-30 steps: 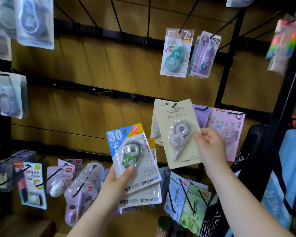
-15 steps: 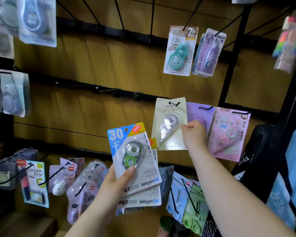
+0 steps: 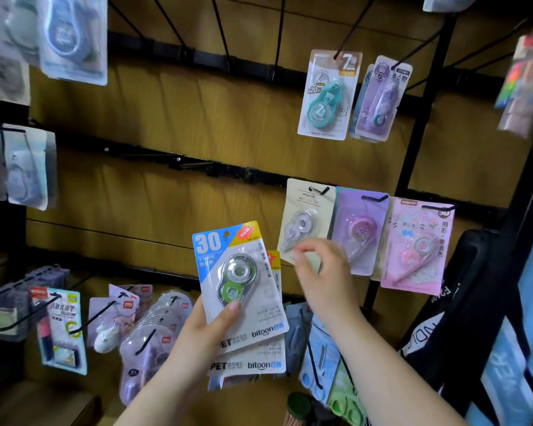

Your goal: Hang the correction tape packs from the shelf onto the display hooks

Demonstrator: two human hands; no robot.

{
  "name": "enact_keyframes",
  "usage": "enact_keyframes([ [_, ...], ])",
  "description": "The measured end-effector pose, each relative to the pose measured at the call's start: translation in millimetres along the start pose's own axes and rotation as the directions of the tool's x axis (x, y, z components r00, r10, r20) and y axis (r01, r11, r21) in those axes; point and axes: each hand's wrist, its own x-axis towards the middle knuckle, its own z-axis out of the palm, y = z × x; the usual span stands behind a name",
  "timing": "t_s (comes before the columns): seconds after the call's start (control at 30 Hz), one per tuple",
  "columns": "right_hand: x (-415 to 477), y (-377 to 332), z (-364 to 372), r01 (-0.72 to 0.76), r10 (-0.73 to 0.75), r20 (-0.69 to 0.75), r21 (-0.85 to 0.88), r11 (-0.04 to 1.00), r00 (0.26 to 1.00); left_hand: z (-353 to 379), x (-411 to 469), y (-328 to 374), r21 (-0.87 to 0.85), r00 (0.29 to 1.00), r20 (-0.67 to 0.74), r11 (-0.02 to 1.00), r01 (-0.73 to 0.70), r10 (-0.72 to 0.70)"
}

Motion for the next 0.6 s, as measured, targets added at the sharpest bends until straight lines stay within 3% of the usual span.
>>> enact_keyframes([
  [0.13,-7.5,-7.1,10.5,-0.084,0.104,0.223,-0.099,0.992,0.969,7.9,-0.9,0.5,-0.017,1.0,0.01,1.0,-0.014,0.014],
  [0.3,-11.2,-11.8,7.5,-0.356,0.284,0.336,0.174,0.918,0.898,9.5,-5.4,4.1,-0.046,0.999,0.025,0.999,-0.028,0.03],
  [0.6,-16.7,-10.8,7.4,-0.316,0.246,0.3,0.21,0.925,0.922,6.0,-4.2,1.9,-0.023,0.999,0.013,0.999,-0.039,0.039],
])
